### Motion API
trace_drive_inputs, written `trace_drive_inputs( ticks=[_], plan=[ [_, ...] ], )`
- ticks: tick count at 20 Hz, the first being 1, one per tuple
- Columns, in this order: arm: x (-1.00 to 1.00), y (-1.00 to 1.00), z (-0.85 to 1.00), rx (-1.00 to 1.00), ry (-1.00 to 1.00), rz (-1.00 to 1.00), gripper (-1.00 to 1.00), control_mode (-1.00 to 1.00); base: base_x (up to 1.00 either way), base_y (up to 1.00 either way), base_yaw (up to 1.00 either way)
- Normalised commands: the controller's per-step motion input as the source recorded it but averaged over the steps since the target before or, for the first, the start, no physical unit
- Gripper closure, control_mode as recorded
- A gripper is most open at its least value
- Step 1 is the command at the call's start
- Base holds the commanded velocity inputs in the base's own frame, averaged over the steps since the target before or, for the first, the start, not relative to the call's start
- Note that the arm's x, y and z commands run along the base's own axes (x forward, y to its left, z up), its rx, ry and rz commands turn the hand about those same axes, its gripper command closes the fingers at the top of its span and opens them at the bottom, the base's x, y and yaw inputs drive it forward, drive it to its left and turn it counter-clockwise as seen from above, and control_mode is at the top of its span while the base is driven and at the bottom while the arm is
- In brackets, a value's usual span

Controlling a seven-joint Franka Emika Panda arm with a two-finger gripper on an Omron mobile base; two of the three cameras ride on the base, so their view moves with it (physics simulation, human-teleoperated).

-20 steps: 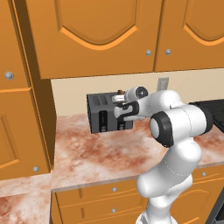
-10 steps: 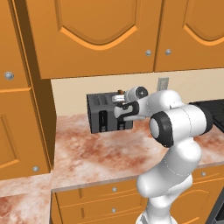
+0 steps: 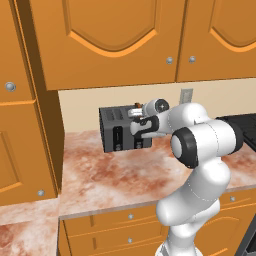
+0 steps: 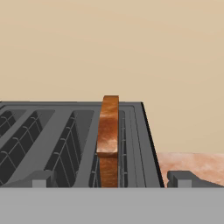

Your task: Start the toaster. Once the lever pops up, take the bread to the plate on the dining counter.

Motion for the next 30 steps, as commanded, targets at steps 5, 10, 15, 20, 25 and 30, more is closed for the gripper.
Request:
trace_drive_inputs(
  ticks=[5,10,15,20,25,30],
  plan=[
    [0.00,0.00,0.00,0.00,0.00,0.00,-1.00,-1.00,0.00,0.00,0.00],
    [0.00,0.00,0.00,0.00,0.00,0.00,-1.00,-1.00,0.00,0.00,0.00],
    [0.05,0.00,0.00,0.00,0.00,0.00,-1.00,-1.00,0.00,0.00,0.00],
    [0.16,0.00,0.00,0.00,0.00,0.00,-1.00,-1.00,0.00,0.00,0.00],
    [0.20,0.00,0.00,0.00,0.00,0.00,-1.00,-1.00,0.00,0.00,0.00],
    [0.17,0.00,0.00,0.00,0.00,0.00,-1.00,-1.00,0.00,0.00,0.00]
  ],
)
